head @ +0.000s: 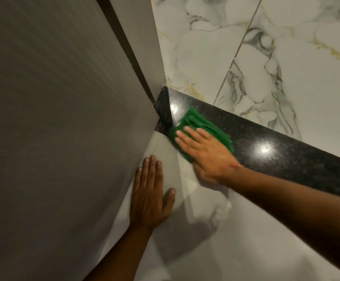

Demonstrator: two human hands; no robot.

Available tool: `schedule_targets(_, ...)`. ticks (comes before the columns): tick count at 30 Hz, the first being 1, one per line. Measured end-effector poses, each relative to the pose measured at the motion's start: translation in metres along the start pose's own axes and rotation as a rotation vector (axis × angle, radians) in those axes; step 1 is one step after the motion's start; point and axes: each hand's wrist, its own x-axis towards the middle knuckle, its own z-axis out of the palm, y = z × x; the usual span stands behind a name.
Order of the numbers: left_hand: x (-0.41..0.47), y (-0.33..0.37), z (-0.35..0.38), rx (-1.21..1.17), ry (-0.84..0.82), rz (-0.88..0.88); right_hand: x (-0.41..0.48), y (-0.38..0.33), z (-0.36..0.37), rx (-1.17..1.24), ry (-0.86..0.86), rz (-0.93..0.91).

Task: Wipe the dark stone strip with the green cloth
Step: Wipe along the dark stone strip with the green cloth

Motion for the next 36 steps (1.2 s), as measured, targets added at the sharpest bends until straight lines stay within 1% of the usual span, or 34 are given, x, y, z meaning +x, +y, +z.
schedule_targets(1, 0.0, 0.001, -0.001, -0.003, -0.001, -0.004, -0.006, 0.015, -0.001, -0.018, 0.0, 0.049)
schedule_targets(2, 0.0, 0.001, -0.001, -0.004, -0.007, -0.008, 0.002, 0.028, -0.005, -0.023, 0.032, 0.17)
schedule_targets(3, 0.0, 0.002, 0.0, -0.004, -0.007, -0.011, 0.022, 0.035, -0.014, -0.007, 0.068, 0.331)
schedule_targets(4, 0.001, 0.001, 0.001, 0.001, 0.001, -0.01, 0.049, 0.033, -0.021, 0.017, 0.123, 0.478)
schedule_targets(5, 0.001, -0.001, 0.003, 0.016, 0.007, -0.008, 0.073, 0.021, -0.027, 0.046, 0.152, 0.567)
schedule_targets(6, 0.0, -0.002, 0.004, 0.035, 0.006, -0.009, 0.09, 0.005, -0.03, 0.071, 0.166, 0.579)
schedule_targets(7, 0.0, -0.001, 0.004, 0.043, 0.009, -0.011, 0.094, -0.007, -0.028, 0.085, 0.152, 0.52)
schedule_targets(8, 0.0, 0.0, 0.004, 0.037, 0.018, -0.006, 0.082, -0.015, -0.021, 0.07, 0.112, 0.371)
schedule_targets(10, -0.001, 0.0, 0.001, 0.007, 0.033, 0.011, 0.023, -0.01, -0.005, -0.001, -0.01, 0.047)
schedule_targets(11, 0.0, 0.001, 0.0, 0.002, 0.034, 0.016, -0.01, 0.003, -0.003, -0.027, -0.062, -0.062)
schedule_targets(12, 0.0, 0.001, -0.002, 0.007, 0.024, 0.019, -0.033, 0.022, -0.002, -0.036, -0.081, -0.088)
schedule_targets(13, -0.001, 0.002, -0.003, 0.012, 0.012, 0.014, -0.042, 0.041, -0.001, -0.039, -0.061, -0.021)
schedule_targets(14, 0.001, 0.002, -0.003, 0.017, 0.002, 0.007, -0.037, 0.053, -0.004, -0.035, -0.036, 0.106)
schedule_targets(15, 0.001, 0.003, -0.003, 0.027, -0.004, 0.005, -0.023, 0.057, -0.006, -0.025, 0.011, 0.276)
schedule_targets(16, 0.001, 0.004, -0.003, 0.036, -0.007, 0.006, -0.005, 0.05, -0.009, 0.001, 0.073, 0.424)
schedule_targets(17, 0.001, 0.004, -0.002, 0.037, -0.014, 0.006, 0.009, 0.038, -0.012, 0.033, 0.113, 0.525)
schedule_targets(18, -0.001, 0.005, -0.003, 0.031, -0.02, 0.003, 0.014, 0.025, -0.009, 0.053, 0.141, 0.56)
schedule_targets(19, -0.001, 0.006, -0.004, 0.02, -0.018, 0.005, 0.008, 0.013, 0.001, 0.048, 0.159, 0.493)
schedule_targets(21, 0.001, 0.019, -0.004, 0.003, -0.015, 0.022, -0.048, 0.003, 0.018, 0.009, 0.048, 0.224)
schedule_targets(22, 0.002, 0.029, -0.004, -0.004, -0.018, 0.033, -0.082, 0.01, 0.023, 0.015, 0.001, 0.125)
schedule_targets(23, 0.002, 0.041, -0.004, -0.004, -0.025, 0.048, -0.111, 0.024, 0.026, 0.023, -0.006, 0.099)
schedule_targets(24, 0.002, 0.053, -0.003, -0.005, -0.034, 0.064, -0.128, 0.04, 0.027, 0.033, 0.003, 0.185)
schedule_targets(25, 0.003, 0.064, -0.001, -0.011, -0.044, 0.085, -0.135, 0.054, 0.025, 0.046, 0.033, 0.35)
schedule_targets(27, 0.005, 0.084, 0.003, -0.015, -0.061, 0.126, -0.121, 0.069, 0.019, 0.09, 0.129, 0.713)
schedule_targets(28, 0.005, 0.093, 0.007, -0.007, -0.071, 0.154, -0.112, 0.067, 0.015, 0.093, 0.152, 0.816)
schedule_targets(29, 0.004, 0.099, 0.011, 0.006, -0.081, 0.187, -0.106, 0.061, 0.014, 0.087, 0.154, 0.835)
schedule_targets(30, 0.004, 0.105, 0.015, 0.02, -0.091, 0.227, -0.112, 0.056, 0.019, 0.07, 0.151, 0.757)
schedule_targets(32, 0.003, 0.116, 0.019, 0.046, -0.108, 0.305, -0.158, 0.05, 0.03, 0.033, 0.051, 0.444)
schedule_targets(33, 0.002, 0.122, 0.021, 0.056, -0.113, 0.328, -0.193, 0.054, 0.032, 0.032, -0.015, 0.337)
schedule_targets(34, 0.0, 0.126, 0.022, 0.071, -0.116, 0.332, -0.223, 0.063, 0.034, 0.046, -0.057, 0.306)
schedule_targets(35, -0.002, 0.132, 0.023, 0.078, -0.124, 0.336, -0.248, 0.075, 0.036, 0.071, -0.058, 0.381)
schedule_targets(36, -0.005, 0.139, 0.024, 0.075, -0.141, 0.347, -0.26, 0.086, 0.036, 0.091, -0.024, 0.554)
